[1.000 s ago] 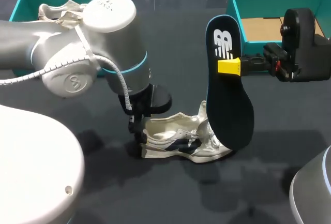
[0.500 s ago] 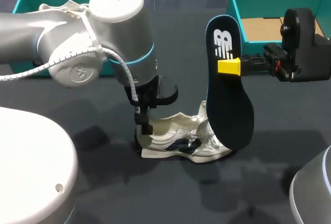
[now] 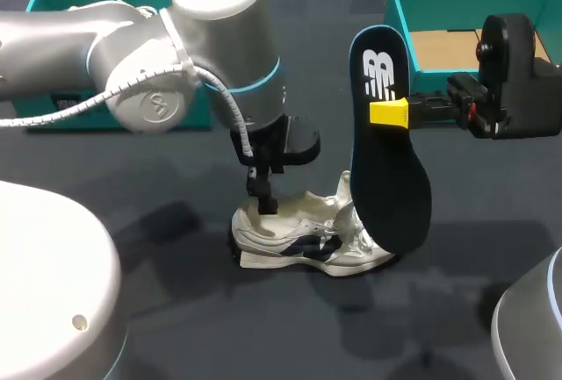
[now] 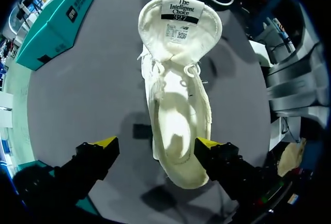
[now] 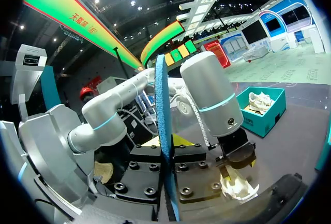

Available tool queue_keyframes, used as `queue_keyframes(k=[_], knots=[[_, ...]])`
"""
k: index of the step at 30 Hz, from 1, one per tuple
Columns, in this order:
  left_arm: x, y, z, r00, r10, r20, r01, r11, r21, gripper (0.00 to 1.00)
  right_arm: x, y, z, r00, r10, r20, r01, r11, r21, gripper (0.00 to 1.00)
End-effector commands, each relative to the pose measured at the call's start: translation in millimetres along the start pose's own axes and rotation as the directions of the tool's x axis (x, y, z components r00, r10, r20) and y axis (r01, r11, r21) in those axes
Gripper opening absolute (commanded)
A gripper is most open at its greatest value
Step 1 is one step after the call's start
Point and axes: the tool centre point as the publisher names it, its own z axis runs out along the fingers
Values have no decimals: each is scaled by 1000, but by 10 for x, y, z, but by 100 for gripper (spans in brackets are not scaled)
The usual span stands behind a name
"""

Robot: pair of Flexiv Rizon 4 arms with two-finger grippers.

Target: Take the shoe out of the shoebox, open the shoe tongue, remove and reinsert the insole, then place the shoe into the shoebox

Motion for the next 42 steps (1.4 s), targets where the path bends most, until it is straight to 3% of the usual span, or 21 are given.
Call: queue_keyframes(k=[1, 7, 10, 22, 37, 40, 41, 42], knots=[[-78, -193, 223, 1000, -2, -7, 2, 1000, -28, 96, 3, -6, 10, 1000, 2, 2, -2, 1000, 1, 0], [-141, -256, 365, 999, -30, -17, 30, 999, -22, 91, 3, -6, 10, 1000, 2, 2, -2, 1000, 1, 0], [-145, -268, 424, 999, -40, -11, 39, 999, -20, 75, 3, -6, 10, 1000, 2, 2, -2, 1000, 1, 0], [-82, -249, 602, 998, -58, -7, 58, 998, -23, 50, 3, -6, 10, 1000, 2, 2, -2, 1000, 1, 0], [24, -230, 741, 998, -59, -22, 58, 998, -39, 44, 3, -6, 10, 1000, 2, 2, -2, 1000, 1, 0], [40, -231, 754, 998, -59, -24, 57, 997, -42, 20, 3, -6, 10, 1000, 2, 2, -2, 1000, 1, 0], [44, -231, 756, 998, -58, -23, 57, 997, -43, 0, 3, -6, 10, 1000, 2, 2, -2, 1000, 1, 0], [47, -229, 755, 998, -58, -22, 57, 997, -44, 0, 3, -6, 10, 1000, 2, 2, -2, 1000, 1, 0]])
